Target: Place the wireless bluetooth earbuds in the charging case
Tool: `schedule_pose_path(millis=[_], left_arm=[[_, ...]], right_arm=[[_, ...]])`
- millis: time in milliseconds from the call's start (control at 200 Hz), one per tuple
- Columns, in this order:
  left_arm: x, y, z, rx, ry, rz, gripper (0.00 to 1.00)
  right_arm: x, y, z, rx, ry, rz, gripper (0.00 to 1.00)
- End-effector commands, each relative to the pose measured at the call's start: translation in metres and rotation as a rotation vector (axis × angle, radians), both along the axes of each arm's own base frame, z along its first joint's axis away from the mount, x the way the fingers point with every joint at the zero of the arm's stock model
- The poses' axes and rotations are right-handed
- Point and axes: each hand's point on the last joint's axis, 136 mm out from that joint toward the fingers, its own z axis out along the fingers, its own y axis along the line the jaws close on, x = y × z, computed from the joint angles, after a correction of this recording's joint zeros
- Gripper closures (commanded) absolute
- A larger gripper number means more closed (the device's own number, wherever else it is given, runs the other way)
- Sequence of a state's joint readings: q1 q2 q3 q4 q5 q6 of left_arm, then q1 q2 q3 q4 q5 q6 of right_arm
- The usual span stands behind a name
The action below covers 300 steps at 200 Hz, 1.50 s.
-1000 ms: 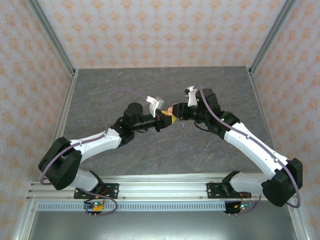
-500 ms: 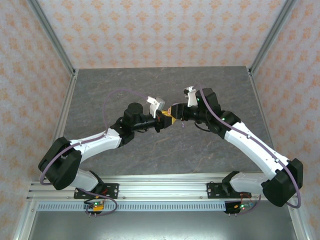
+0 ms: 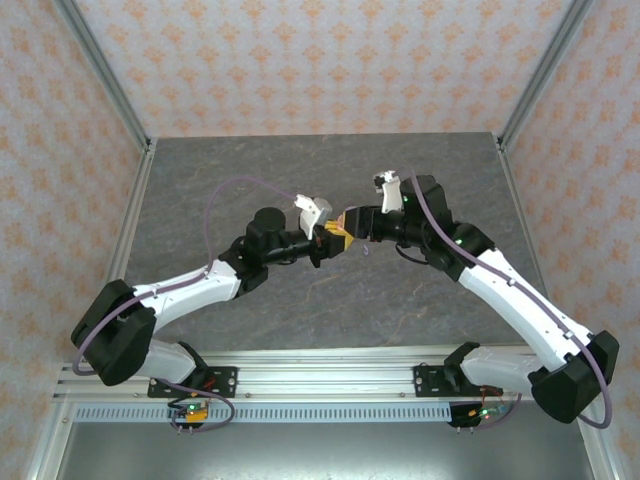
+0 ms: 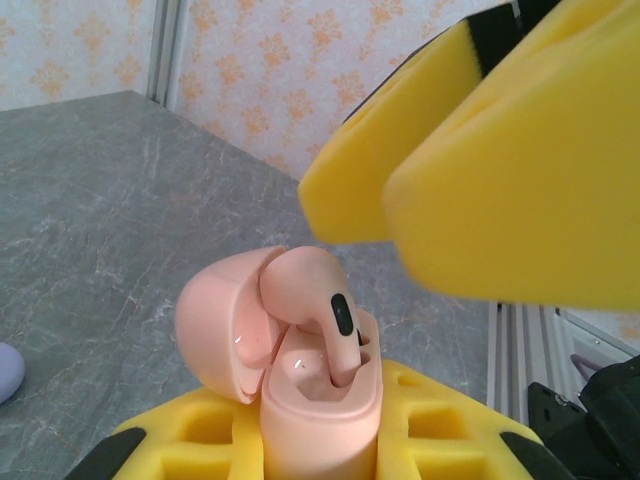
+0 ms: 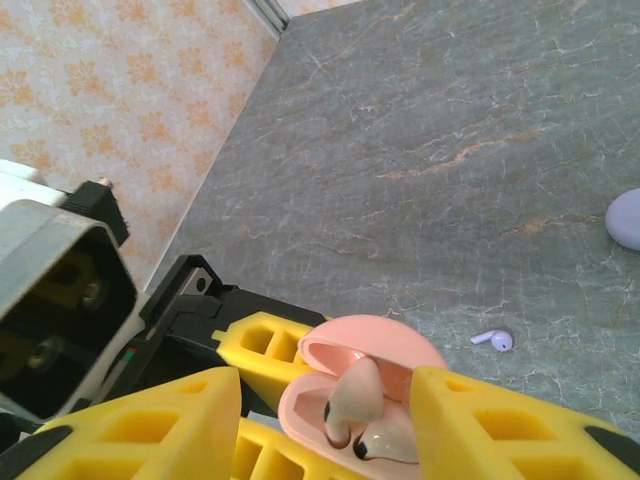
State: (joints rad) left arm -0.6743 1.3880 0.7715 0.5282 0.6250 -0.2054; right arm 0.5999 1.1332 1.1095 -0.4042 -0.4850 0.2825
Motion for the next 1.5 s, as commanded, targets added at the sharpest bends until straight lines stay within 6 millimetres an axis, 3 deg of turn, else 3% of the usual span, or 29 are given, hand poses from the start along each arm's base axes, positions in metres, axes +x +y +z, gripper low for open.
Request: schedule_pose_path(millis=[0,160,305,521,1251,1497], left_arm=[[0.001,0.006,0.008,0.016,-0.064,0.043,0.95],[0.004,0.01,0.011,0.013,-0.082,0.075,0.95],[0.003,0.012,0.014,0.011,-0.1,0.081,0.95],[-0.005,0.009,0.019,-0.001,-0.121,0.047,0.95],[-0.02,-0.001,0.027,0.007,-0.129,-0.027,0.95],[-0.014,0.002,0.019,0.046,-0.114,0.007,0.95]], right_arm=[[-0.005,-0.004,0.025,0.015,-0.056,-0.004,0.51],[-0.007,-0.008,0.023,0.005,-0.049,-0.011,0.55],[-0.005,-0.008,0.017,-0.004,-0.036,-0.019,0.75],[-0.002,-0.006,0.013,-0.005,-0.025,-0.021,0.87],[-0.004,0.003,0.001,-0.014,0.032,0.024,0.87],[-0.002,-0.004,0.005,-0.029,0.01,-0.016,0.71]])
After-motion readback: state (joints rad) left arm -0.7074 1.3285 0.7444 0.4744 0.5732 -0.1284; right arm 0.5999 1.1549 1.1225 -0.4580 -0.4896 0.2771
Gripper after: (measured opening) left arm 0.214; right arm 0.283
